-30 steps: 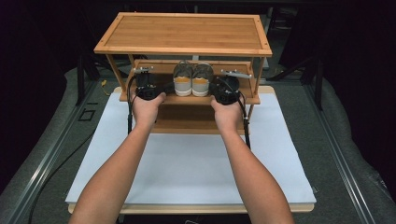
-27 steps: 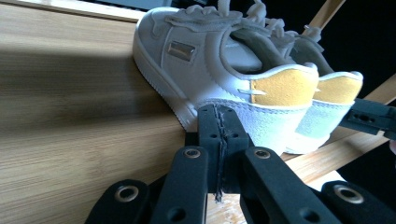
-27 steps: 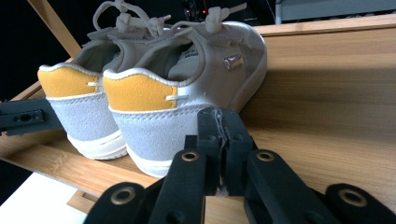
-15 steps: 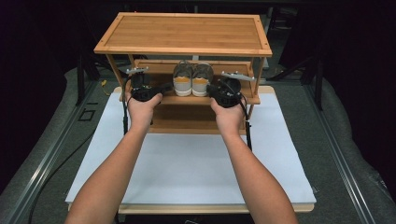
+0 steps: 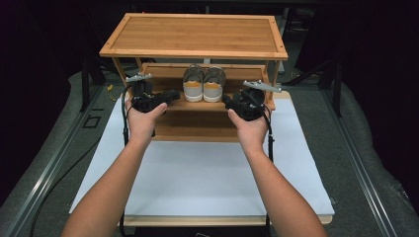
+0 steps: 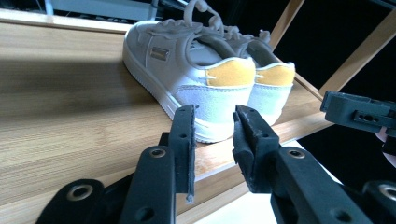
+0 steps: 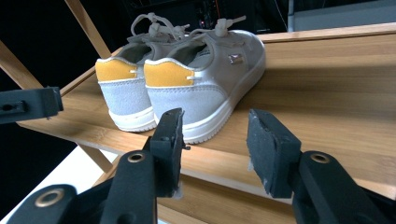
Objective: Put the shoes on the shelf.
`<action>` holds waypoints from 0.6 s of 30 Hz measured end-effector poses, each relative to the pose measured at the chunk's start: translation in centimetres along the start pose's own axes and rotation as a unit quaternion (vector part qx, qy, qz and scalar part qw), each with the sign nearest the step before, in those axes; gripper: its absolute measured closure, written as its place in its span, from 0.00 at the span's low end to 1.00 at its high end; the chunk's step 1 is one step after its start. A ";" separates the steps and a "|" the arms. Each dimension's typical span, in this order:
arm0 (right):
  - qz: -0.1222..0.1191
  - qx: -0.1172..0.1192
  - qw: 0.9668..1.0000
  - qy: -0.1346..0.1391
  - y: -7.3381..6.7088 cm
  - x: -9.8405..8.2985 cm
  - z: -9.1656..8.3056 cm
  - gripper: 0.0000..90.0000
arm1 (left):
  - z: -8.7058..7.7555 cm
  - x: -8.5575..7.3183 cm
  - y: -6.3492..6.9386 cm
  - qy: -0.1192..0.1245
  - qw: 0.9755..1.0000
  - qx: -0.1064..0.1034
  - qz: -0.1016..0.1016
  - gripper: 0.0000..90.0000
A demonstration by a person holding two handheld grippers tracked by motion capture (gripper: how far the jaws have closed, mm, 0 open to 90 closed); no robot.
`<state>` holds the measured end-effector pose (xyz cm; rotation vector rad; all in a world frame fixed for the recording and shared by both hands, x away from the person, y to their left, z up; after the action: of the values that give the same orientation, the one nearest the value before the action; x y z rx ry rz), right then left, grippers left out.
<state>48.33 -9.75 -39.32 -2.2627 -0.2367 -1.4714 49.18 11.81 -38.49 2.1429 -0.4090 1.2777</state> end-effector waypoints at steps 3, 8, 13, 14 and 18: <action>-0.004 0.000 1.000 -0.007 0.1 -0.2 -0.5 0.59 | -0.4 0.0 0.3 -0.001 1.000 -0.010 -0.003 0.74; -0.008 0.006 1.000 0.000 -0.2 0.0 -1.4 0.58 | -0.9 -0.4 0.6 -0.008 1.000 -0.006 0.010 0.70; -0.026 0.005 1.000 0.001 -0.8 -0.2 -2.3 0.58 | -1.6 -1.0 0.4 -0.013 1.000 0.001 0.022 0.67; -0.028 0.004 1.000 0.002 -0.8 -0.3 -2.5 0.58 | -1.7 -1.1 0.4 -0.013 1.000 0.002 0.024 0.67; -0.032 0.000 0.999 0.002 -0.8 -0.7 -3.4 0.58 | -2.6 -1.7 0.7 -0.011 0.999 -0.003 0.030 0.64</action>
<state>44.89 -10.52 -38.60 -2.2716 -0.3103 -1.5090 46.21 12.88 -38.83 2.1560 -0.4877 1.2863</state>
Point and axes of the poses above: each handheld gripper's, and its own axes: z roughly forward along the jaws, x roughly out of its top, y roughly to its right, the point moved 8 cm from there along z, roughly forward along the jaws
